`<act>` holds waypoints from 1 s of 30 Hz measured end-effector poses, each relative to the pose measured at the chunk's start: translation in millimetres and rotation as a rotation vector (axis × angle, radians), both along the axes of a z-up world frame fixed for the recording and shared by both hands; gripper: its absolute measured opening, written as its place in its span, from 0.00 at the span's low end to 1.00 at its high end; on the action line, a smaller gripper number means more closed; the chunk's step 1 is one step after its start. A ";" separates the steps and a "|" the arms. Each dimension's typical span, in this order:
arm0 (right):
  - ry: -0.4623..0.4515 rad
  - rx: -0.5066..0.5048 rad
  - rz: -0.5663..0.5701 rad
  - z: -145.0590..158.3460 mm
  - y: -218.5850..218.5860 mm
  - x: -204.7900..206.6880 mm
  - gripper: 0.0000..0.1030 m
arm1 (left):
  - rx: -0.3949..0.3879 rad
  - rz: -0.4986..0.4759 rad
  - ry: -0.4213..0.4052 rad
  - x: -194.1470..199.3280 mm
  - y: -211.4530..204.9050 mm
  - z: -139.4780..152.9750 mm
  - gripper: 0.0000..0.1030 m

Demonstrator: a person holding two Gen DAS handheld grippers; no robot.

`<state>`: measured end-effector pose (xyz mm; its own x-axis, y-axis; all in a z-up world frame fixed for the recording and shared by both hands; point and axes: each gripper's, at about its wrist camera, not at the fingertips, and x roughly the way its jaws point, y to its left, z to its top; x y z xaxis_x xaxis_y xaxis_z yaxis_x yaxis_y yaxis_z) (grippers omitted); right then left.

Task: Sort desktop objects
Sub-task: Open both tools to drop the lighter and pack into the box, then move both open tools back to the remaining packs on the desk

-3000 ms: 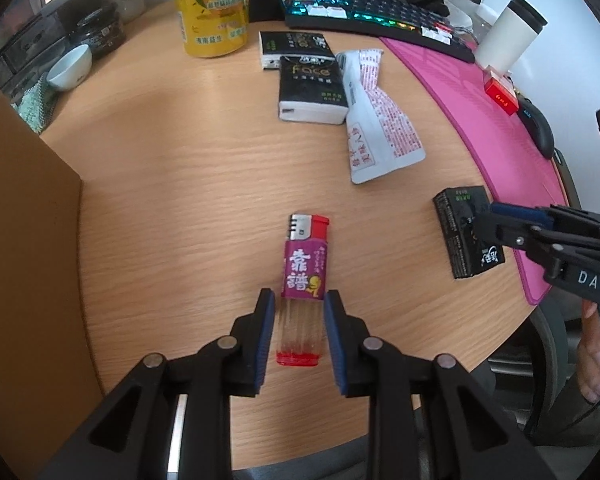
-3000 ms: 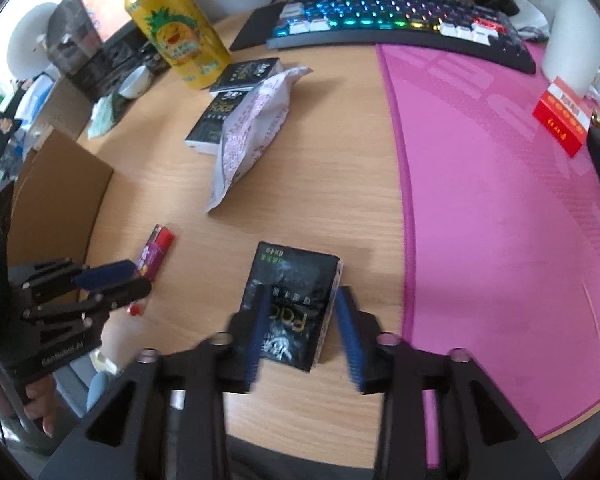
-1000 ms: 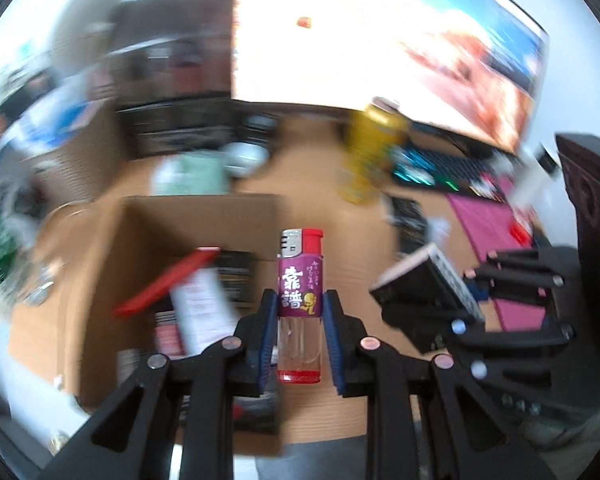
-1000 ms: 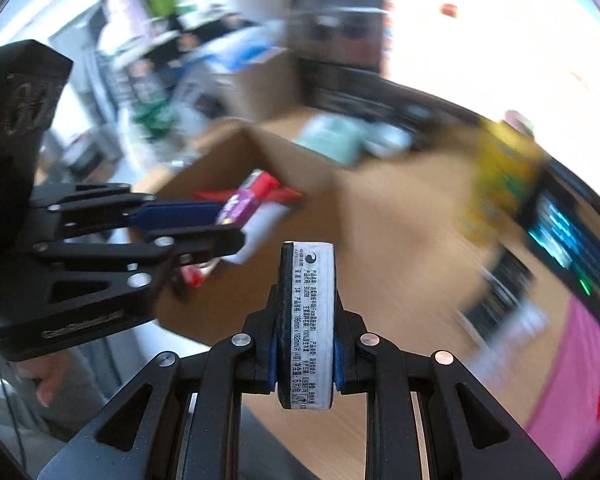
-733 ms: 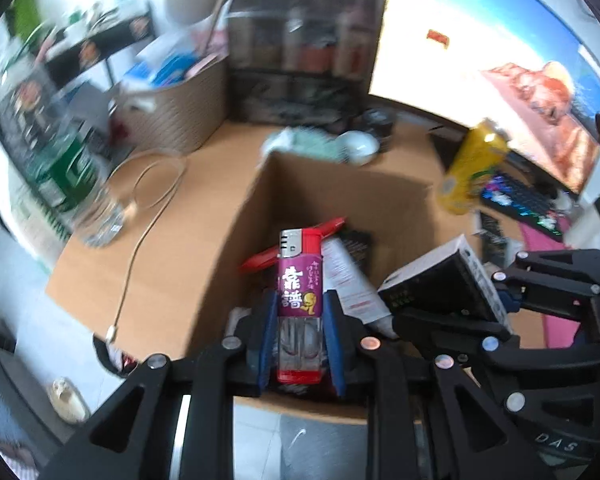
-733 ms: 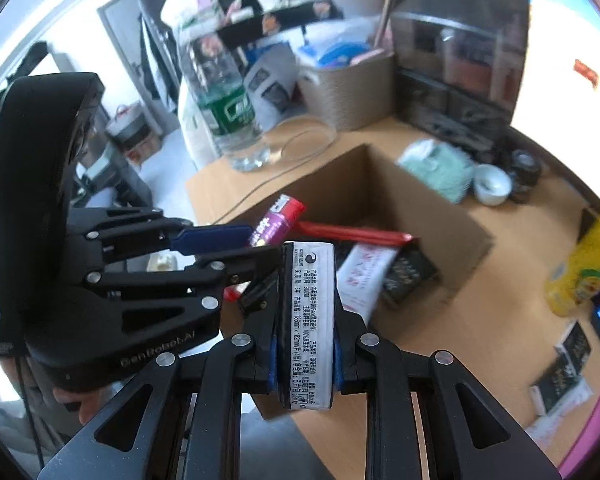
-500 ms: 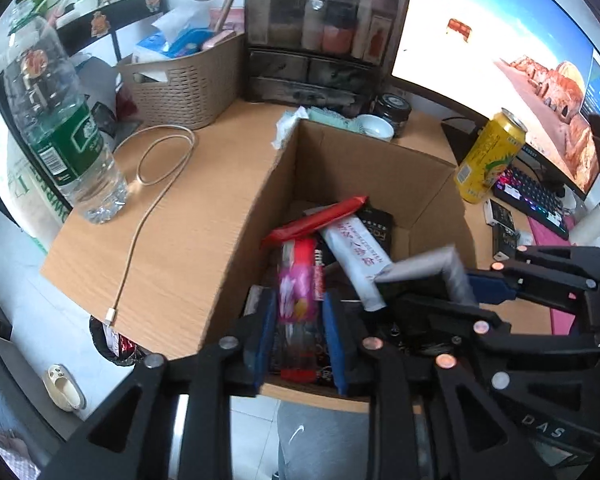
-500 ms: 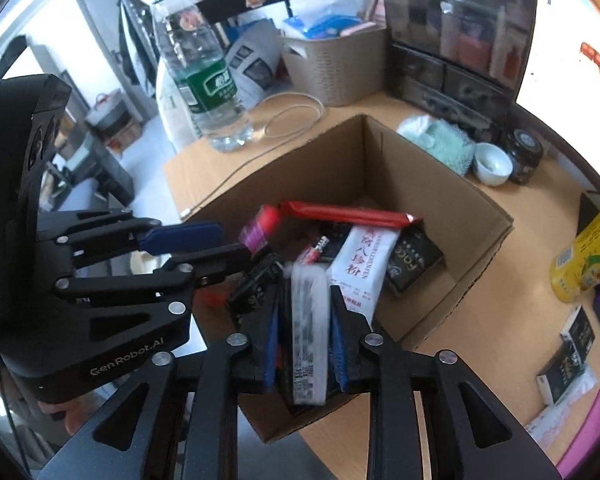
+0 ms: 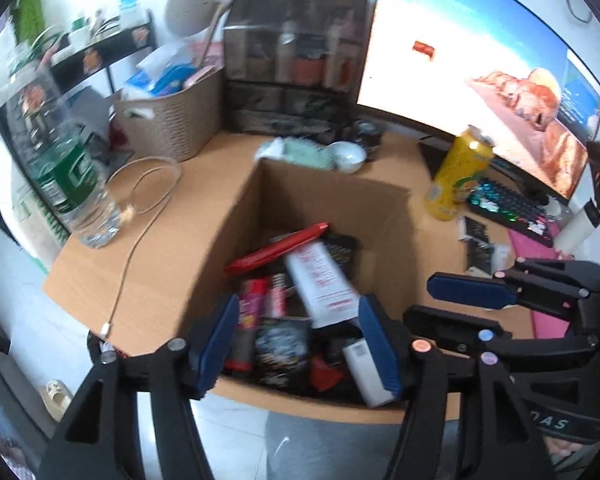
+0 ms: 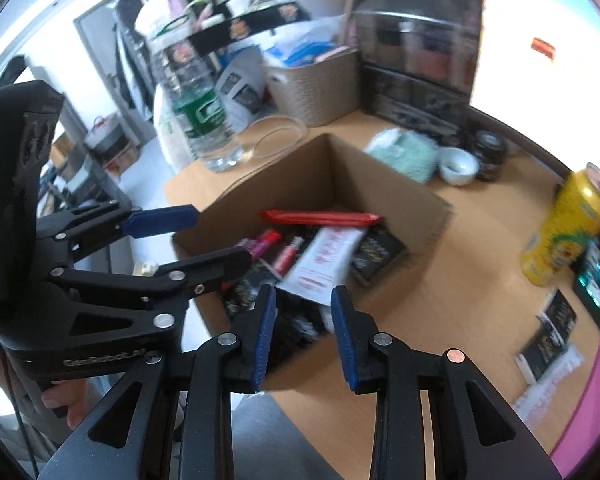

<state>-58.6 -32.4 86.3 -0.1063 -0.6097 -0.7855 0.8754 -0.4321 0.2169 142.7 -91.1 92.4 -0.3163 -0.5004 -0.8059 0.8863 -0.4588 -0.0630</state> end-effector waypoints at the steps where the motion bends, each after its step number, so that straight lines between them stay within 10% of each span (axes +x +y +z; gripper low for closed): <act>1: -0.007 -0.001 -0.026 -1.7 14.4 -7.5 0.30 | -0.008 -0.011 -0.005 -8.7 2.8 1.7 0.66; 11: -0.045 0.013 -0.194 -18.1 88.4 -46.8 0.30 | 0.026 -0.164 -0.034 -96.1 22.1 -17.8 0.66; 23: -0.165 0.187 -0.502 -113.9 192.5 -117.5 0.30 | 0.181 -0.368 -0.142 -204.5 29.1 -95.6 0.67; 30: -0.177 0.174 -0.585 -108.6 221.6 -141.3 0.30 | 0.219 -0.446 -0.161 -245.3 25.1 -117.2 0.67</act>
<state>-199.9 189.3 -22.4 -0.2427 -0.3515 -0.9042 0.4407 -0.8703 0.2200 -102.6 -66.0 -24.9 -0.3241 -0.1594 -0.9325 0.6142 -0.7852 -0.0792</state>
